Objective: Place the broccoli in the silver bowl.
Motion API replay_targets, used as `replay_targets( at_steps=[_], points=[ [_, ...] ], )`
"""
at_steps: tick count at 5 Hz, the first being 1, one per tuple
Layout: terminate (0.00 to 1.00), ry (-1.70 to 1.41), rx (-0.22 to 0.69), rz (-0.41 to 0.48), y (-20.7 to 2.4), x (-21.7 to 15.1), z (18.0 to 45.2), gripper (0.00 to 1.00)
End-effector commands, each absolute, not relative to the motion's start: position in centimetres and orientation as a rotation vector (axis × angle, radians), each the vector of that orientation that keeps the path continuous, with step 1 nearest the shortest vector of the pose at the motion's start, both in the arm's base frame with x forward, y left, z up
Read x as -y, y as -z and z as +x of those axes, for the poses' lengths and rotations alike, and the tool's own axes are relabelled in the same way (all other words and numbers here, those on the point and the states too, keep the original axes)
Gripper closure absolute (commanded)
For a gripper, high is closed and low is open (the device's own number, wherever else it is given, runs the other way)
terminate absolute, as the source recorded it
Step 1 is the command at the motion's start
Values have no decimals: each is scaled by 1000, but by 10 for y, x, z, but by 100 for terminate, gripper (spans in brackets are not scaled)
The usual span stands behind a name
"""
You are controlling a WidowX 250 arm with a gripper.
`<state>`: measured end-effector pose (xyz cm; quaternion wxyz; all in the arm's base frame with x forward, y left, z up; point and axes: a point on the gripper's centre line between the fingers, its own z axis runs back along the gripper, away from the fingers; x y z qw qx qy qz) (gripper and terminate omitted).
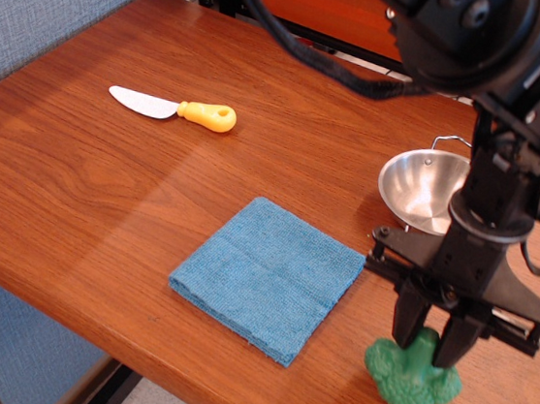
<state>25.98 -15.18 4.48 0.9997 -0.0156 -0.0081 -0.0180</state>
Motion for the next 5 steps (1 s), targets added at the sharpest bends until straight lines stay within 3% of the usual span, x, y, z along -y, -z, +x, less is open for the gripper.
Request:
replay_targets(
  at_steps=[1, 3, 5],
  points=[
    [0, -37, 134, -44, -98, 134, 292, 100],
    [0, -211, 320, -14, -126, 107, 353, 100],
    [0, -270, 361, -17, -109, 97, 397, 100]
  ],
)
